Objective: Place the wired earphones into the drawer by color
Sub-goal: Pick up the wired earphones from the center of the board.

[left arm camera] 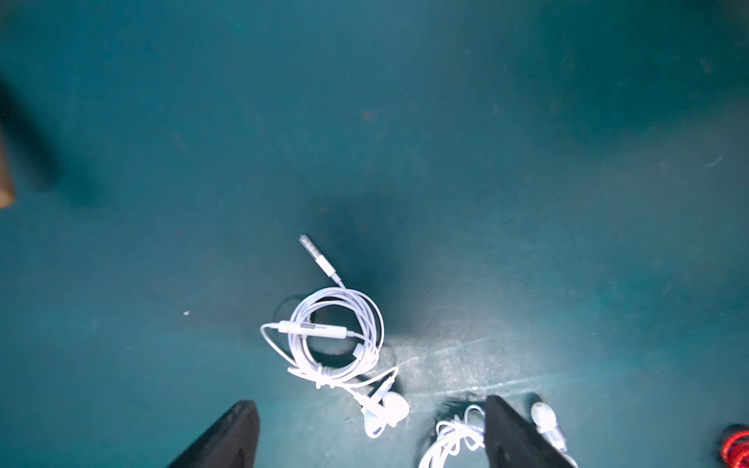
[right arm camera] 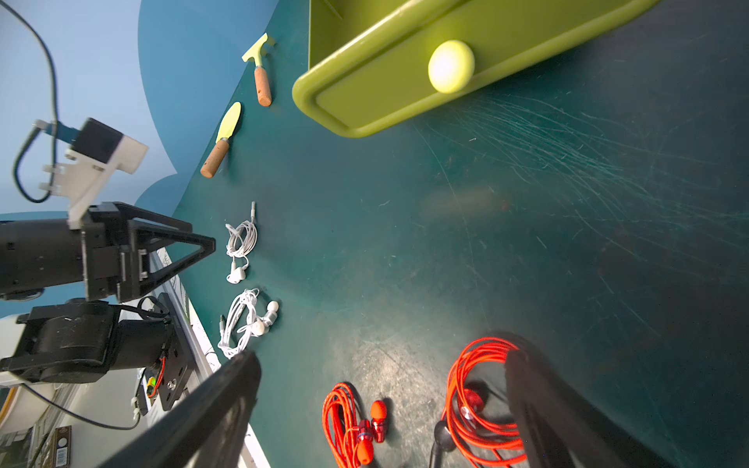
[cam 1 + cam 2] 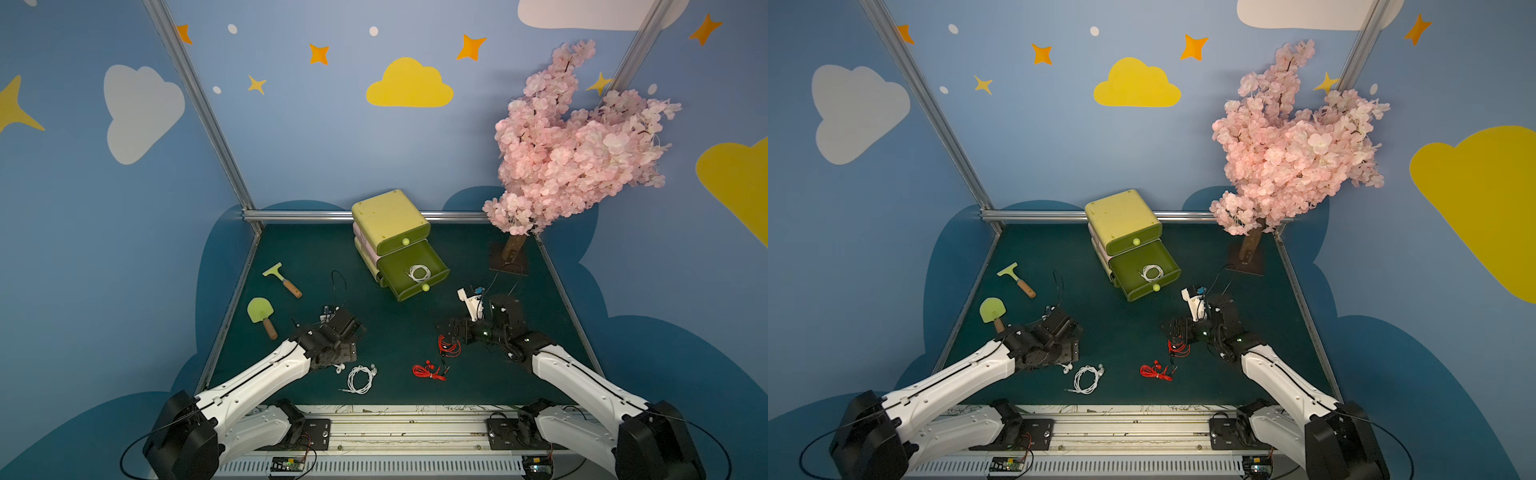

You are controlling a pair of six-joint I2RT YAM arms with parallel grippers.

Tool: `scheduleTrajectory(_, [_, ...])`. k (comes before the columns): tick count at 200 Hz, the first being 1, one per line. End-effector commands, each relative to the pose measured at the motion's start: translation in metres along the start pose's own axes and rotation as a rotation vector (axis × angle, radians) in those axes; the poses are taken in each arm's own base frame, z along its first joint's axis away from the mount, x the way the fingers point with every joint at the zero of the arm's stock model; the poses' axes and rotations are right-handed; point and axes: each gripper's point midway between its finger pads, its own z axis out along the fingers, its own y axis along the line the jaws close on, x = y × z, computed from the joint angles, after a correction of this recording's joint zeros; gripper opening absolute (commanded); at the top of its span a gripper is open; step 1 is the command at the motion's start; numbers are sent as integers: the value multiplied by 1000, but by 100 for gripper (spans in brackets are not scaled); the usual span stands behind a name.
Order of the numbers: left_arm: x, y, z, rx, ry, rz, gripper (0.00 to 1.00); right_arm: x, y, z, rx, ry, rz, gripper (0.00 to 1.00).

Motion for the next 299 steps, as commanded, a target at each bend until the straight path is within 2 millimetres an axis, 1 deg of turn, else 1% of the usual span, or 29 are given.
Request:
scheduleTrajectory(1, [-4, -17, 7, 75, 2, -12, 79, -8, 4, -2, 0, -17, -24, 98])
scheduleTrajectory(29, [-2, -20, 15, 71, 22, -3, 69, -9, 4, -2, 7, -22, -27, 99])
scheduleTrajectory(41, [-2, -19, 19, 60, 27, -1, 62, -9, 3, -3, 11, -23, -25, 98])
scheduleTrajectory(60, [0, -18, 22, 47, 32, -3, 58, -10, 3, -4, 15, -26, -26, 98])
scheduleTrajectory(136, [14, -5, 33, -20, 87, -36, 56, -10, 2, -5, 21, -32, -29, 98])
scheduleTrajectory(188, [19, -5, 43, -30, 106, -31, 55, -9, 2, -5, 22, -33, -28, 98])
scheduleTrajectory(262, [13, -3, 50, -31, 99, -26, 49, -9, 2, -6, 25, -36, -31, 98])
scheduleTrajectory(299, [17, -2, 54, -27, 118, -32, 45, -10, 2, -6, 27, -38, -31, 98])
